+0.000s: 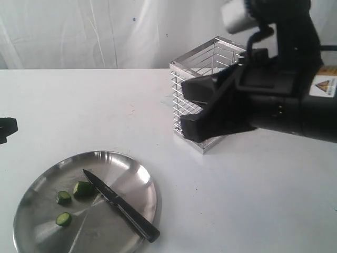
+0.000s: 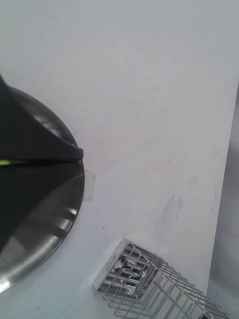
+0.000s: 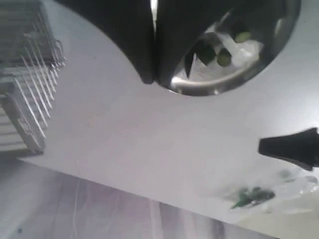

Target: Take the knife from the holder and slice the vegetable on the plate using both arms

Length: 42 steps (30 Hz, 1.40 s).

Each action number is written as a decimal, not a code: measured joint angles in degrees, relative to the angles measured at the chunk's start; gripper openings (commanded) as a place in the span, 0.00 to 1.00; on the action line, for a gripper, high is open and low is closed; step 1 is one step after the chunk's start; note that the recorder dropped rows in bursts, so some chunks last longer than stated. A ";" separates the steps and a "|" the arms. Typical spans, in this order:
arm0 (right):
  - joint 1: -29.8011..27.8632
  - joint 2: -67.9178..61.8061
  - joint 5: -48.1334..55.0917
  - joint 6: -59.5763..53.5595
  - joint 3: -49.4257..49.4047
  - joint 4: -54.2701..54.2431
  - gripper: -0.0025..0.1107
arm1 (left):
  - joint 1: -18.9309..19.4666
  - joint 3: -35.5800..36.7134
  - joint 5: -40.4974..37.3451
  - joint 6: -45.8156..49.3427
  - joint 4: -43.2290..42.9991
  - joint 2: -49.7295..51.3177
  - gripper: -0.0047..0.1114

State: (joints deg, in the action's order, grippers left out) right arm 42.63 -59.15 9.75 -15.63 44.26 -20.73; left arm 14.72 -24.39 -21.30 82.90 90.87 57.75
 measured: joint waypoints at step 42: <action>-28.75 58.17 8.60 -1.23 -43.94 -0.17 0.02 | -1.40 0.09 2.62 -0.11 0.09 0.47 0.04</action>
State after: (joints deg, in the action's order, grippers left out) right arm 13.88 -0.98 18.35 -16.86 0.32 -20.90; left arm 13.32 -24.30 -18.68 82.79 90.96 58.21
